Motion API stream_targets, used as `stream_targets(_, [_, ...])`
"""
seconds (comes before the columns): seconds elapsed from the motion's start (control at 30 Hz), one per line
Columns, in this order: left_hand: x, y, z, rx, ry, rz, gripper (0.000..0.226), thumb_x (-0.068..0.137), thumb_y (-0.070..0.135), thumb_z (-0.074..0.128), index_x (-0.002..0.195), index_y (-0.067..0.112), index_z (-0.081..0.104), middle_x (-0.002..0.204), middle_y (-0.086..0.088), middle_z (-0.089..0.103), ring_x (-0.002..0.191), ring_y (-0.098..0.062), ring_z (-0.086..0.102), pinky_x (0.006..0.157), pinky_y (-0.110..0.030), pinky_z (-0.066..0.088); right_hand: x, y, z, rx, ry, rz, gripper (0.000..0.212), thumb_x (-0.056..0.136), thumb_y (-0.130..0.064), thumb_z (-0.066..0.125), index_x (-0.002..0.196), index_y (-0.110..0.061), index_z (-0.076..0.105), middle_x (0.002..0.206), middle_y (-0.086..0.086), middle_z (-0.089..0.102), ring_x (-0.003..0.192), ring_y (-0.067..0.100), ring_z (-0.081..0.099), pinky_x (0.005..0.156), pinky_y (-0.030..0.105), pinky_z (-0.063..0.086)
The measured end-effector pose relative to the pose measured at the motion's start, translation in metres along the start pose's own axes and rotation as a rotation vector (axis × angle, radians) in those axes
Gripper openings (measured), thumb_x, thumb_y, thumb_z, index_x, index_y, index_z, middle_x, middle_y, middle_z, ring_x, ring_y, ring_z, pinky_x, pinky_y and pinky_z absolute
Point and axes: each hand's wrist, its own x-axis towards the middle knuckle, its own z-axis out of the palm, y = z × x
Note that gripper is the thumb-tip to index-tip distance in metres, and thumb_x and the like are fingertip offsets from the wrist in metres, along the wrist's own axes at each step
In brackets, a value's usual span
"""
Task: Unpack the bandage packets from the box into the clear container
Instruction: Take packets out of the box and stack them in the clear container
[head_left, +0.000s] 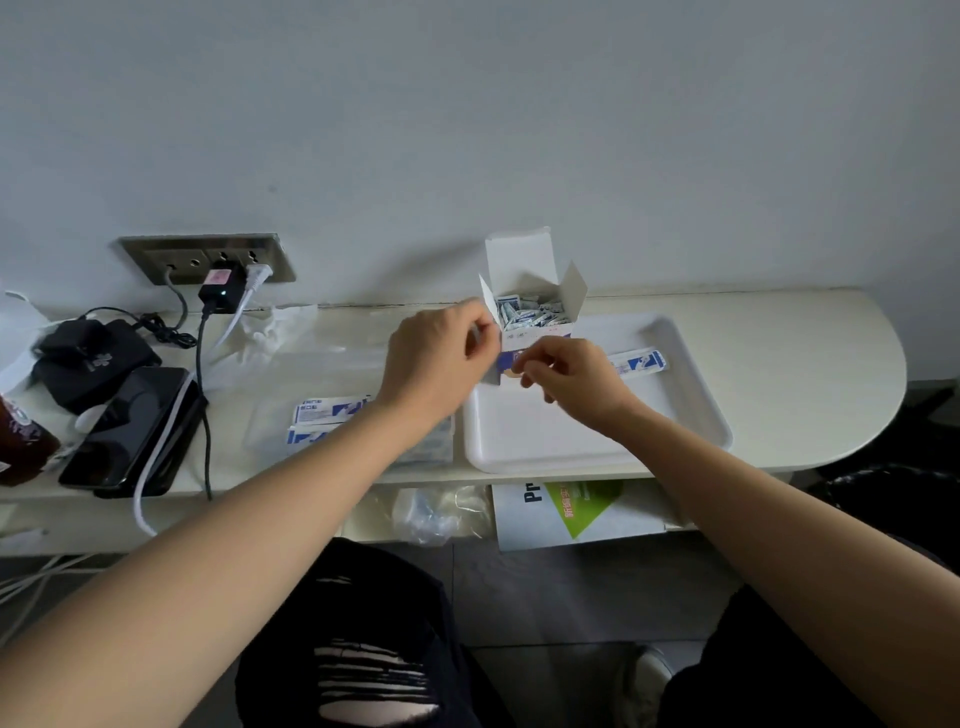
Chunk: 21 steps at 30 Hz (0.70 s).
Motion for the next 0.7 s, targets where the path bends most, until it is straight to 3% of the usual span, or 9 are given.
stream_targets(0.13, [-0.002, 0.042, 0.037, -0.072, -0.106, 0.176, 0.008, 0.084, 0.023, 0.056, 0.079, 0.02, 0.062, 0.071, 0.005, 0.065, 0.065, -0.017, 0.061, 0.058, -0.026, 0.043, 0.001, 0.046, -0.042, -0.168, 0.077, 0.118, 0.02, 0.087, -0.009, 0.054, 0.085, -0.022, 0.07, 0.081, -0.003, 0.068, 0.068, 0.01, 0.057, 0.065, 0.027, 0.046])
stream_targets(0.27, [0.002, 0.054, 0.08, -0.049, -0.421, 0.131, 0.02, 0.086, 0.021, 0.055, 0.104, 0.019, 0.062, 0.101, -0.005, 0.059, 0.092, -0.025, 0.061, 0.08, -0.038, 0.05, 0.01, 0.084, -0.072, -0.378, 0.121, 0.153, 0.031, 0.085, -0.005, 0.053, 0.111, -0.018, 0.065, 0.113, 0.0, 0.064, 0.088, 0.016, 0.058, 0.079, 0.026, 0.044])
stream_targets(0.37, [0.009, 0.054, 0.101, 0.036, -0.516, 0.08, 0.028, 0.09, 0.023, 0.053, 0.117, 0.017, 0.056, 0.116, -0.007, 0.054, 0.104, -0.027, 0.057, 0.084, -0.038, 0.049, 0.023, 0.098, -0.078, -0.528, 0.061, 0.126, 0.04, 0.087, -0.008, 0.055, 0.125, -0.019, 0.057, 0.129, 0.005, 0.056, 0.113, 0.024, 0.053, 0.092, 0.035, 0.045])
stream_targets(0.47, [0.013, 0.051, 0.114, 0.052, -0.55, 0.044, 0.032, 0.091, 0.024, 0.053, 0.122, 0.016, 0.053, 0.12, -0.007, 0.051, 0.108, -0.024, 0.055, 0.085, -0.038, 0.049, 0.032, 0.106, -0.076, -0.689, -0.096, 0.122, 0.051, 0.09, -0.017, 0.058, 0.139, -0.02, 0.044, 0.144, 0.005, 0.045, 0.131, 0.025, 0.038, 0.106, 0.035, 0.032])
stream_targets(0.57, [0.015, 0.048, 0.122, 0.028, -0.566, 0.014, 0.033, 0.091, 0.023, 0.055, 0.122, 0.015, 0.054, 0.119, -0.007, 0.052, 0.106, -0.024, 0.056, 0.086, -0.039, 0.049, 0.035, 0.109, -0.074, -0.778, -0.089, 0.113, 0.05, 0.089, -0.024, 0.062, 0.136, -0.019, 0.047, 0.136, 0.007, 0.047, 0.127, 0.026, 0.041, 0.104, 0.032, 0.029])
stream_targets(0.7, [0.016, 0.05, 0.127, -0.03, -0.546, -0.035, 0.031, 0.089, 0.021, 0.057, 0.12, 0.013, 0.055, 0.113, -0.006, 0.057, 0.096, -0.023, 0.058, 0.085, -0.037, 0.048, 0.036, 0.105, -0.078, -0.635, -0.091, 0.199, 0.036, 0.085, -0.02, 0.068, 0.119, -0.014, 0.059, 0.113, 0.008, 0.062, 0.097, 0.025, 0.058, 0.081, 0.029, 0.042])
